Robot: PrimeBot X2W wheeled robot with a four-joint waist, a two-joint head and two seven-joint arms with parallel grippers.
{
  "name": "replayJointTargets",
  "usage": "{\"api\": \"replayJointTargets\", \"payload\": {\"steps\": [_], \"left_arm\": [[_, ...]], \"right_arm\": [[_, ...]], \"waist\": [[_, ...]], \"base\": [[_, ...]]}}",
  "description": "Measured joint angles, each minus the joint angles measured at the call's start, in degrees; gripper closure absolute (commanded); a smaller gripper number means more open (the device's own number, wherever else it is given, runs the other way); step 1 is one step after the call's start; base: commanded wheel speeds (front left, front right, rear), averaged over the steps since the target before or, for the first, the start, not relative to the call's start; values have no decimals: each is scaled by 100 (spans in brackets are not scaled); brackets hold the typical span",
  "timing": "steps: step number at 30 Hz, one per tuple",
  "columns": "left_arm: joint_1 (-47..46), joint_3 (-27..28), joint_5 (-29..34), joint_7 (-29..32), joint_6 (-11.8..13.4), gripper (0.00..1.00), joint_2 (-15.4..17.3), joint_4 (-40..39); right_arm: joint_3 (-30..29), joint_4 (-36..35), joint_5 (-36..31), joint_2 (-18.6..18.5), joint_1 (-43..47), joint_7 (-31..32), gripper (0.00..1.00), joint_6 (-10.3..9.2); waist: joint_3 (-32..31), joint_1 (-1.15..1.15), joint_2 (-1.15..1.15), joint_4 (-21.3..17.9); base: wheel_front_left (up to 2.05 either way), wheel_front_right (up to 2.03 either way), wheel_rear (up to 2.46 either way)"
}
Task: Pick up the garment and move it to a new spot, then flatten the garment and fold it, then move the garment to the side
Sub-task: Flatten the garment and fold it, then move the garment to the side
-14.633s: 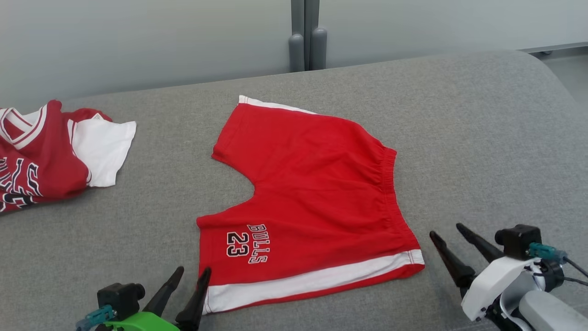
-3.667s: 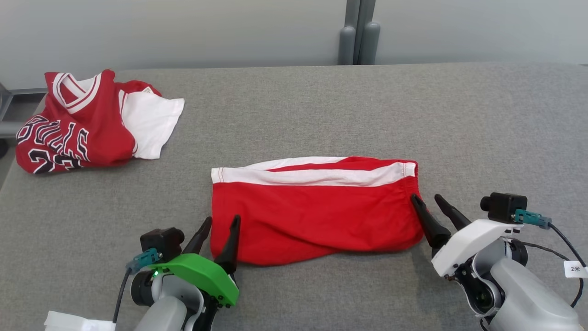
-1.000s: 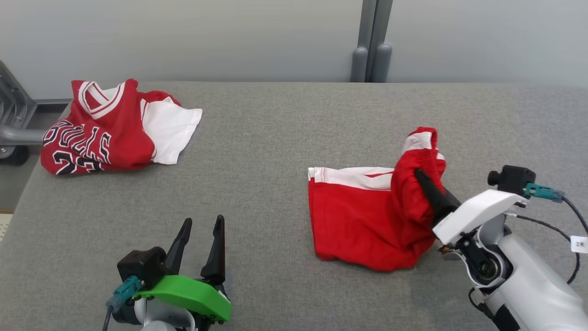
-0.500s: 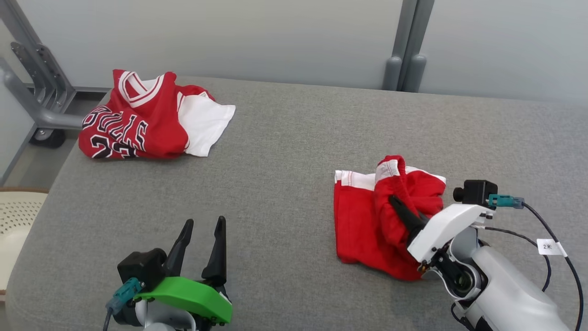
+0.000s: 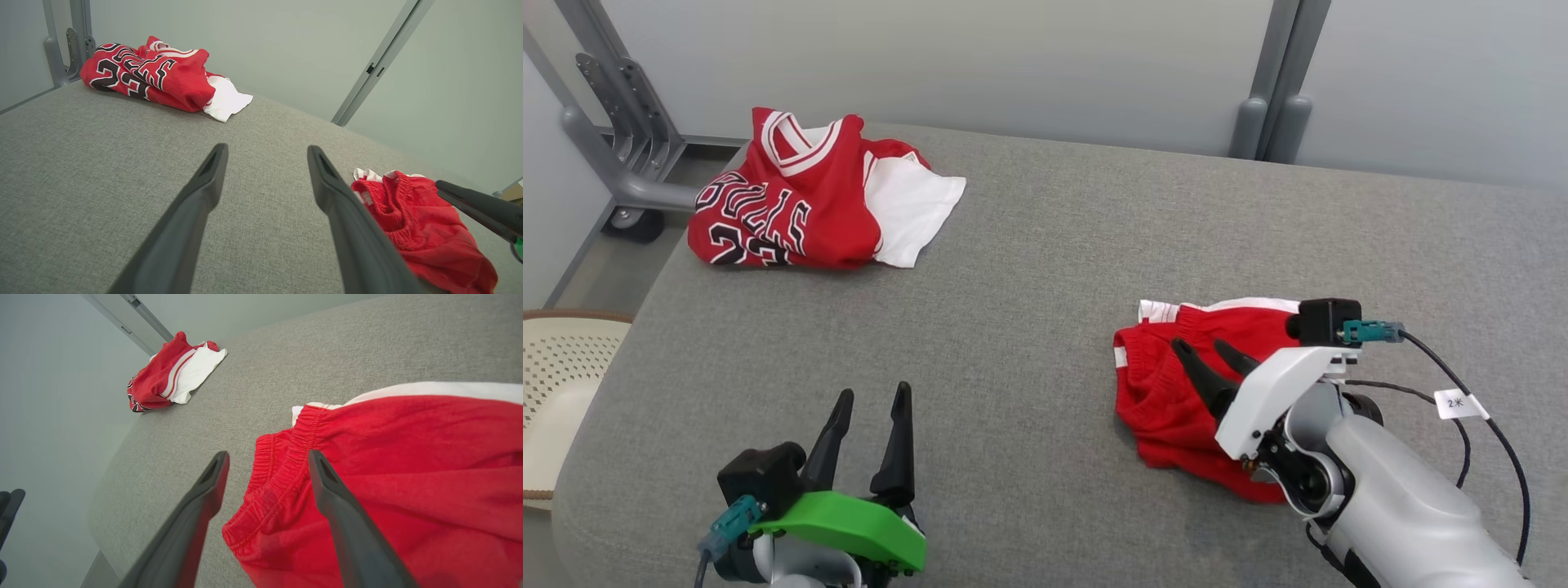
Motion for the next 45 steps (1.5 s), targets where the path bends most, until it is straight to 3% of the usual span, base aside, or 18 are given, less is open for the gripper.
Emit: {"api": "replayJointTargets", "payload": {"steps": [7, 11, 18, 26, 45], "left_arm": [[110, 82, -1, -2, 2, 0, 0, -45], [110, 83, 0, -2, 3, 0, 0, -114], [115, 90, 2, -3, 4, 0, 4, -202], [120, 80, 47, -1, 46, 0, 12, -324], [118, 55, 141, 99, 47, 0, 21, -324]], "right_arm": [[-1, -278, 73, 326, -141, -77, 0, 68], [-188, -310, 42, 79, -171, -279, 0, 40], [-576, -94, -1, -587, 102, -521, 0, -237], [-834, 23, 259, -583, 463, -678, 0, -258], [-794, 450, 477, -374, 657, -699, 0, 69]], "waist": [[-10, 0, 0, -114], [-23, 0, 0, -204], [15, 0, 0, -291], [210, 0, 0, -395], [402, 0, 0, -59]], "base": [[0, 0, 0], [0, 0, 0], [0, 0, 0], [0, 0, 0], [0, 0, 0]]}}
